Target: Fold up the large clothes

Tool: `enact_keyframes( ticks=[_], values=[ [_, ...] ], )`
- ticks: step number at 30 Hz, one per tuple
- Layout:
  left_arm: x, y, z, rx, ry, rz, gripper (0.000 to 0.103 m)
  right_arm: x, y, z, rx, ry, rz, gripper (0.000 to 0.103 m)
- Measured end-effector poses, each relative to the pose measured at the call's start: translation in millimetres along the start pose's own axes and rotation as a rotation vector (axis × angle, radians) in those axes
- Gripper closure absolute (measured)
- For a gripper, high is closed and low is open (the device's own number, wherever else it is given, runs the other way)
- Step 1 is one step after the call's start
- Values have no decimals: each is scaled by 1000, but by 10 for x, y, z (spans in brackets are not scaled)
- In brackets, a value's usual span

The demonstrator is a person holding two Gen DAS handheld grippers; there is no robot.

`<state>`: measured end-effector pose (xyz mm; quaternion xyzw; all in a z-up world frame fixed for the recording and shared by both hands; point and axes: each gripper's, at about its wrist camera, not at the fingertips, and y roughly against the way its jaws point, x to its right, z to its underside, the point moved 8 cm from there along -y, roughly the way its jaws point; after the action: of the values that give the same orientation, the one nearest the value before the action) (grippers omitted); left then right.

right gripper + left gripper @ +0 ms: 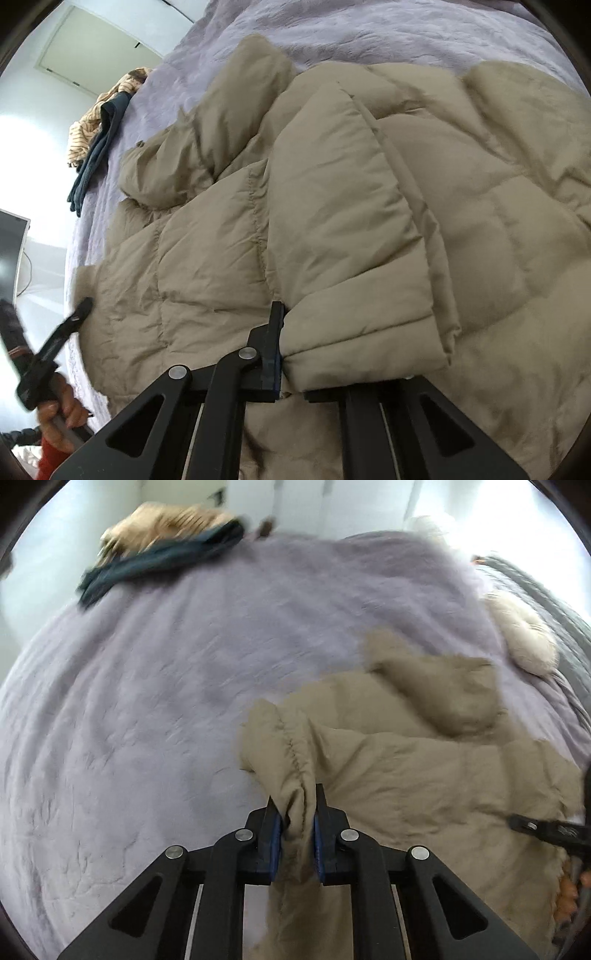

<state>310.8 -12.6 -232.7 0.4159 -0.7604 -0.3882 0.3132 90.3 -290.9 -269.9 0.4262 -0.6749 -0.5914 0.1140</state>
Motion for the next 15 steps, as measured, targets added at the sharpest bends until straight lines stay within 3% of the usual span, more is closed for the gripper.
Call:
enact_keyframes(
  ticks=[4, 5, 10, 12, 14, 15],
  values=[
    [-313, -184, 39, -36, 87, -14, 87, -197, -163, 5, -1, 39, 15, 95],
    [-336, -190, 21, -38, 84, -24, 81, -208, -191, -6, 7, 45, 28, 95],
    [-750, 89, -71, -3, 119, -182, 81, -151, -143, -29, -24, 24, -3, 93],
    [-824, 254, -48, 2, 147, -155, 81, -137, -40, -29, -34, 41, 6, 83],
    [-771, 453, 17, 14, 124, -135, 81, -100, 159, -30, -8, 86, 40, 57],
    [-724, 510, 46, 15, 109, -123, 81, -64, 248, -25, 7, 98, 60, 54]
  ],
)
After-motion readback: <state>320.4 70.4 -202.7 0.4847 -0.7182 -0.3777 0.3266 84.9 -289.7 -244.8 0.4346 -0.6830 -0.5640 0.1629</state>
